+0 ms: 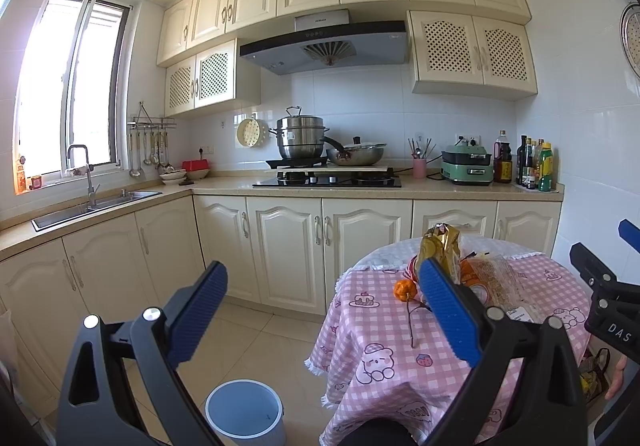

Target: Collect trash

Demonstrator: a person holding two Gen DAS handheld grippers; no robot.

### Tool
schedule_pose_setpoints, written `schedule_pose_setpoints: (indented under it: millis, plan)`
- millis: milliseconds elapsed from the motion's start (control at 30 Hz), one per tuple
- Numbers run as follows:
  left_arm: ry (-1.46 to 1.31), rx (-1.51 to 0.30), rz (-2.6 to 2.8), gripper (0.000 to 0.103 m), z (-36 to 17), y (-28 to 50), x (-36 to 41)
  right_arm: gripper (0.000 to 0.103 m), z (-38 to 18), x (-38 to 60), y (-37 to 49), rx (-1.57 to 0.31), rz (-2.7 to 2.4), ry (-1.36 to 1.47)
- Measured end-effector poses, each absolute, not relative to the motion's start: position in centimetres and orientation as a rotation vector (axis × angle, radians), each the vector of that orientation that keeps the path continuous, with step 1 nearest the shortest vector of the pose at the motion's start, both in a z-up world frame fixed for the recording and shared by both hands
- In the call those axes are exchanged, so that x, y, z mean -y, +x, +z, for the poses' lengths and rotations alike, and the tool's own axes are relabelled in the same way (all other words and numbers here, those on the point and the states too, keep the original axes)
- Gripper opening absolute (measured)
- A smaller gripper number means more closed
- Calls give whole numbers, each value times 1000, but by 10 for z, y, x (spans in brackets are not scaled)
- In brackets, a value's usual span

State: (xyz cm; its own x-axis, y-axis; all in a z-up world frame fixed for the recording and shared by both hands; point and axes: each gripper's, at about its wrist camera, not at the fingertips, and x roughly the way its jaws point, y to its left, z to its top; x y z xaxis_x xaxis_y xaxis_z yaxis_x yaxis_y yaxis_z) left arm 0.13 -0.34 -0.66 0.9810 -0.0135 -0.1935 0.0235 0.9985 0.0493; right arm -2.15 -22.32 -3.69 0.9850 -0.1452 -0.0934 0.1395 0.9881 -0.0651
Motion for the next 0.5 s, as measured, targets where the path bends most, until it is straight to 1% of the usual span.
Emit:
schedule_pose_setpoints:
  millis: [500]
  plan:
    - [49, -205, -16, 95, -11, 3, 1, 97, -43, 225, -18, -122, -140, -55]
